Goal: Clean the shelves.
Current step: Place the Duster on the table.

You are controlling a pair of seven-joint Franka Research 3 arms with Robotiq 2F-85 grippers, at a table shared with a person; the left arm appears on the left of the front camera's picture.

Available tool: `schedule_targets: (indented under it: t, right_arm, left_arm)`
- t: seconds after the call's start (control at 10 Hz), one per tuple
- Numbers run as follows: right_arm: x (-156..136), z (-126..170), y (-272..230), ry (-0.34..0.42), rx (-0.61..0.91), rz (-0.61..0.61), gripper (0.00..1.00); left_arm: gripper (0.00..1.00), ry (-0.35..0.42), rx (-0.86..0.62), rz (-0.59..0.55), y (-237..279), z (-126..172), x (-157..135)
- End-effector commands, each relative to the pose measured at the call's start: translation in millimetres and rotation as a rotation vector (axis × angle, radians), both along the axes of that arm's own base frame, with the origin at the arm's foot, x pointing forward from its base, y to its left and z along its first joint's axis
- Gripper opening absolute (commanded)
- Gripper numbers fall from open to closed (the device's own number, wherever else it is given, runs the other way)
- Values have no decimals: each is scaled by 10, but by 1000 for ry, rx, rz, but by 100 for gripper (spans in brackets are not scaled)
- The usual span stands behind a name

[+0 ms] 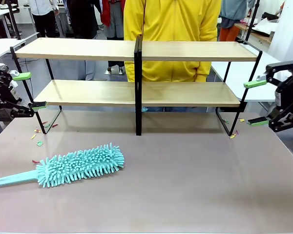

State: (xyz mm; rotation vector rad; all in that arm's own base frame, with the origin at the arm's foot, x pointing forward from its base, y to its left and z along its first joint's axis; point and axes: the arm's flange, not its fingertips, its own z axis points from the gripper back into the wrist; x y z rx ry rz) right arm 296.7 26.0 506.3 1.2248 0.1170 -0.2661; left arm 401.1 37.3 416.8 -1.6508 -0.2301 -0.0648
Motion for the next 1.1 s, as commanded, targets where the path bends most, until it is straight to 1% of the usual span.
schedule_targets:
  t: [0.0, 1.0]
  right_arm:
    - [-48, 52, 8, -43, -27, 30, 100]
    - [-48, 52, 8, -43, -27, 30, 100]
  left_arm:
    - [100, -11, 19, -3, 11, 35, -25]
    - [100, -11, 19, -3, 11, 35, -25]
